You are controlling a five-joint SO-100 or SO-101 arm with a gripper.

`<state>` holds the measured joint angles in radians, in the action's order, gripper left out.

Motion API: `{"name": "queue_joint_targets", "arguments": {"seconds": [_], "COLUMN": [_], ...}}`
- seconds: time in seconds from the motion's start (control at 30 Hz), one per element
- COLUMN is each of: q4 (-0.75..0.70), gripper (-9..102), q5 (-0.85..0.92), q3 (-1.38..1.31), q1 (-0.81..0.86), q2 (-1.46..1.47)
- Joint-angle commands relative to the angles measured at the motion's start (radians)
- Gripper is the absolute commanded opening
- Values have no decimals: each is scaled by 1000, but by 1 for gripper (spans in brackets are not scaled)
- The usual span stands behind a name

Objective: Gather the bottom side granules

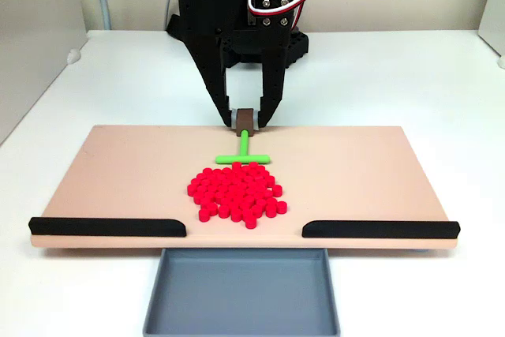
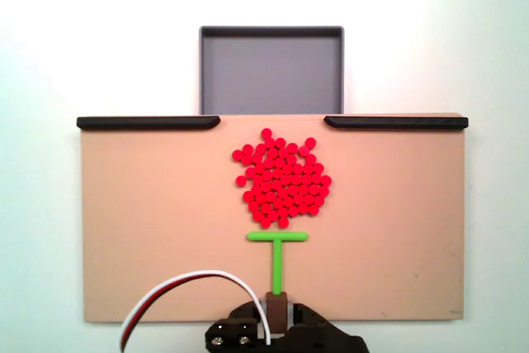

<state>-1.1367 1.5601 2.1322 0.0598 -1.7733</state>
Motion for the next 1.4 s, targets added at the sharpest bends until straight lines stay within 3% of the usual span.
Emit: {"name": "queue_joint_targets", "arguments": {"seconds": [0.0,1.37], "q4": [-3,23], "gripper": [0,0], "q5": [-2,-2], "q3": [-3,-112], "q1": [-8,8], "q2": [5,141]}}
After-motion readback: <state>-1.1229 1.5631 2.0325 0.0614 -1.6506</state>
